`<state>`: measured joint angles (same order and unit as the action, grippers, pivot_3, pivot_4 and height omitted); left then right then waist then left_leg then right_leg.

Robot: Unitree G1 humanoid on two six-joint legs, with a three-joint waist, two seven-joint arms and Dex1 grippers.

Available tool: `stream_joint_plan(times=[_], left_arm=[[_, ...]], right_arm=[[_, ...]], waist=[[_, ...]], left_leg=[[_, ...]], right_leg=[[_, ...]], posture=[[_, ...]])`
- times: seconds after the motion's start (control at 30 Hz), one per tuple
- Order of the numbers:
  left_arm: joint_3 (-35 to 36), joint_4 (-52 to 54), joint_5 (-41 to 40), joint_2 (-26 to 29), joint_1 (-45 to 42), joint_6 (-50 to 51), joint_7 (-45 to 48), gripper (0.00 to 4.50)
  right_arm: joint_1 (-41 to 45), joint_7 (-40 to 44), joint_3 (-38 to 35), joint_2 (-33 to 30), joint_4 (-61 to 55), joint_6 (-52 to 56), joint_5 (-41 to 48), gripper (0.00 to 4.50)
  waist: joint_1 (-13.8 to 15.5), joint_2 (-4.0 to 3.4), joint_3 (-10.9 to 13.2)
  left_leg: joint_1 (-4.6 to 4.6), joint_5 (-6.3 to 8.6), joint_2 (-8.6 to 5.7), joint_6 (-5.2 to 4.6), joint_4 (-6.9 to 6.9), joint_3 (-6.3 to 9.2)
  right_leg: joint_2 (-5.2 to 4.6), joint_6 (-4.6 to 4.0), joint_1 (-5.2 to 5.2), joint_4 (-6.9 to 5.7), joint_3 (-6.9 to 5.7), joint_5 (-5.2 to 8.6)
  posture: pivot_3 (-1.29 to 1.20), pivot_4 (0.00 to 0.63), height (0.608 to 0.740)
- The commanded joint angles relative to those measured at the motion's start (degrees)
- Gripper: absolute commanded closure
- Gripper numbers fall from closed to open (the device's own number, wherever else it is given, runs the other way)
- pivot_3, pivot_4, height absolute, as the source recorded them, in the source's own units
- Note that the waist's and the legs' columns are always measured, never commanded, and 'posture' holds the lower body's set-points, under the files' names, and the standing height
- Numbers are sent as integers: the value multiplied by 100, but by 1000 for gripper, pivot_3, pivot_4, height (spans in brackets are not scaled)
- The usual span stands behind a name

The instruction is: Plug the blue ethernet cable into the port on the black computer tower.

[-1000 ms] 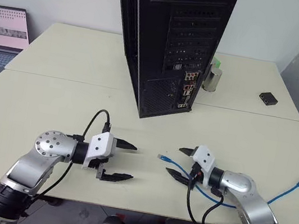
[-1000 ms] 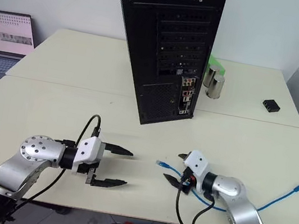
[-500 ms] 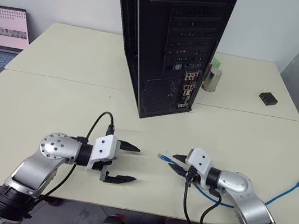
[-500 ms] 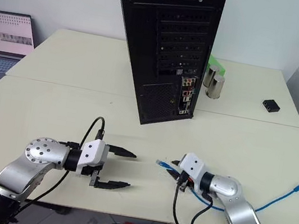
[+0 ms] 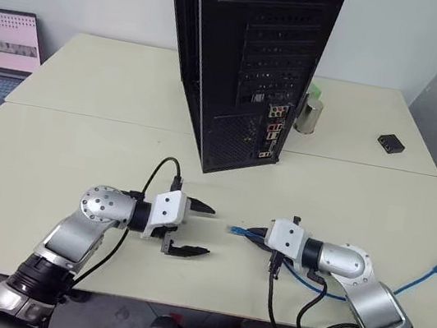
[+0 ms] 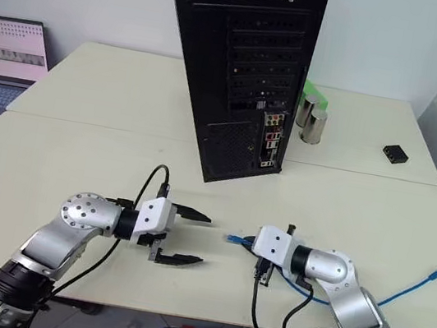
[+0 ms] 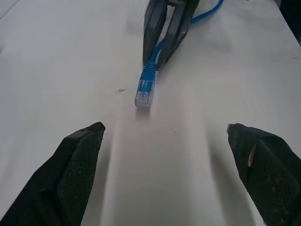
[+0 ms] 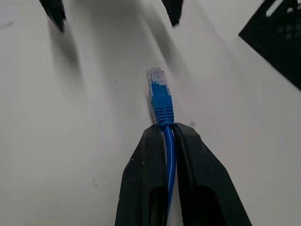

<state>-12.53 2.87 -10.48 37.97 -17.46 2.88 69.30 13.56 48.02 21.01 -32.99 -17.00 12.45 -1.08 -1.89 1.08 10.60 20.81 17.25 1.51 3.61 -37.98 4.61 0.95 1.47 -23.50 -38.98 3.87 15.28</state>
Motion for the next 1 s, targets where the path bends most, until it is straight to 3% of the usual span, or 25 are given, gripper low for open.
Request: stream_joint_plan(times=[0.03, 0.4, 0.5, 1.0], left_arm=[[-78, -45, 34, -58, -172, -185, 54, 24], [-213, -529, 211, -377, -504, -510, -7, 24], [-217, -565, 212, -422, -535, -525, 18, 514], [-277, -610, 291, -465, -581, -525, 44, 3953]], right_arm=[[139, 90, -4, 5, -321, 70, 5, 4500], [227, 124, 81, 57, -395, 163, -10, 4500], [231, 121, 100, 65, -403, 171, -15, 4500], [255, 84, 144, 79, -388, 141, -48, 4500]], waist=[[1, 0, 0], [3, 0, 0], [3, 0, 0], [2, 0, 0]], left_leg=[[0, 0, 0, 0, 0, 0], [1, 0, -1, 0, -3, 1], [1, 0, -1, 0, -2, 2], [1, 0, -2, 0, -3, 2]], right_leg=[[0, 0, 0, 0, -1, 0], [-1, 0, 0, -1, -2, 0], [-1, 0, 0, -1, -2, 0], [-1, 0, 1, -1, -3, 0]], posture=[[0, 150, 740], [0, 150, 740], [0, 150, 740], [0, 150, 740]])
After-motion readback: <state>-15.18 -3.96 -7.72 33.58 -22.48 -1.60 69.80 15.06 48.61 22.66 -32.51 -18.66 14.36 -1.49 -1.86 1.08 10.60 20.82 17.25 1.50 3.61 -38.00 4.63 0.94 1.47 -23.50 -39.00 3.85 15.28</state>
